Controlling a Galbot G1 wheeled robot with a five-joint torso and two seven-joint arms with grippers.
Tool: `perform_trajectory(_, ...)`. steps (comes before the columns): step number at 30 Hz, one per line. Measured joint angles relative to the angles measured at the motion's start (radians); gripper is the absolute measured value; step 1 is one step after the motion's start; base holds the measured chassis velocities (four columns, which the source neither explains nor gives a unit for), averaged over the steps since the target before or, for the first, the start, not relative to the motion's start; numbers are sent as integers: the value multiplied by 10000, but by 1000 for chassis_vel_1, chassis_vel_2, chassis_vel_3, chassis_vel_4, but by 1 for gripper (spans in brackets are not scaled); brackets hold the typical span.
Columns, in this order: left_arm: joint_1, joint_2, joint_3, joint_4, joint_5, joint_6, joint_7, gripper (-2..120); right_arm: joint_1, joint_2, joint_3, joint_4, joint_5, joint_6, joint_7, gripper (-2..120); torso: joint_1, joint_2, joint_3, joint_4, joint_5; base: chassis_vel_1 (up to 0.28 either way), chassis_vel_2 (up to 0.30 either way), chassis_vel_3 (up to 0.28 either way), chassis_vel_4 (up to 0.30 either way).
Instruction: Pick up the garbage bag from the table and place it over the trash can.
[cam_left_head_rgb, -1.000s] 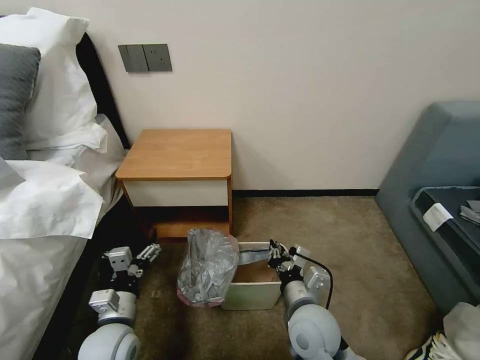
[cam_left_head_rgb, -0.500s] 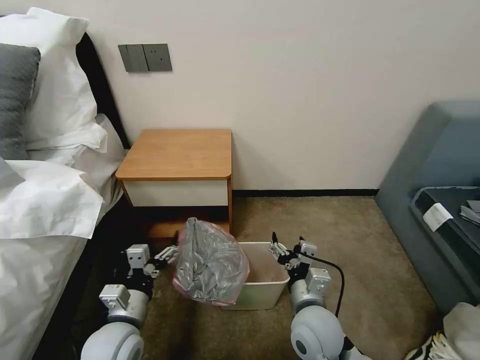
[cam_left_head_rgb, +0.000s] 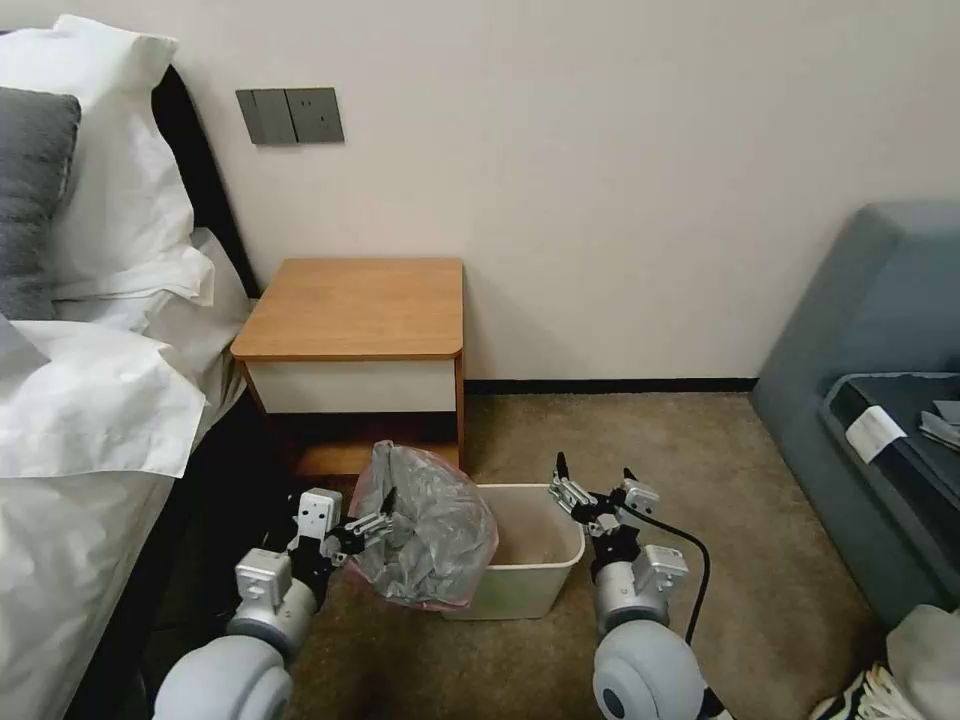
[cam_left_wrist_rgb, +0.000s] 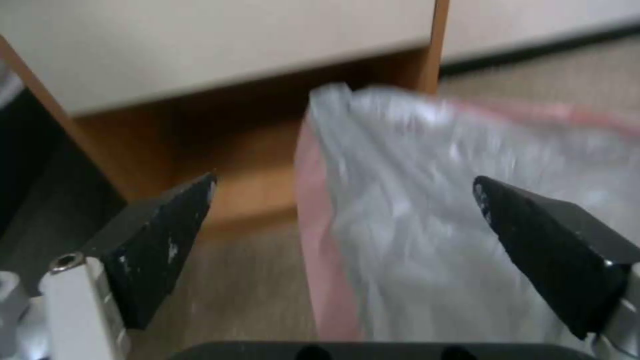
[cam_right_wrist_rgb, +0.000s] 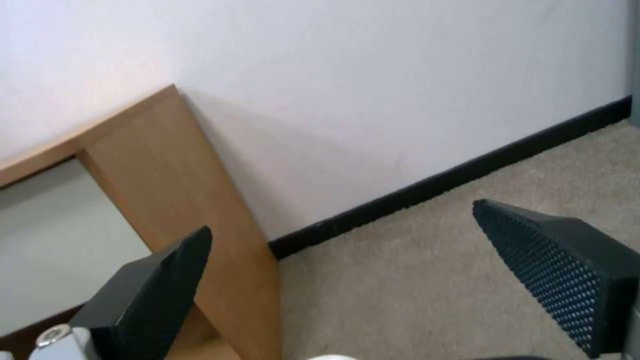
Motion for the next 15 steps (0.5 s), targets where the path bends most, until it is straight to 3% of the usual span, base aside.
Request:
perform_trajectory(2, -98, -132, 7, -8, 135, 698, 351, 101, 4, 107, -71, 41, -33, 51, -12, 100, 0, 0, 0, -1, 0, 0, 0, 0, 0)
perform_trajectory(7, -60, -281, 35, -8, 347, 1155, 742, 100, 54, 179, -219, 81, -68, 61, -51, 100, 0, 0, 0, 3, 1, 0, 0, 0, 0)
perform_trajectory(10, -200, -351, 158, 104, 397, 1789, 1147, 100, -20, 220, -238, 194, -182, 141, -106, 100, 0, 0, 0, 0, 1, 0, 0, 0, 0)
perform_trajectory(15, -345, -469, 384, 515, 46, 1801, 1266, 100, -103, 258, -210, 323, -313, 206, -164, 100, 0, 0, 0, 0, 1, 0, 0, 0, 0)
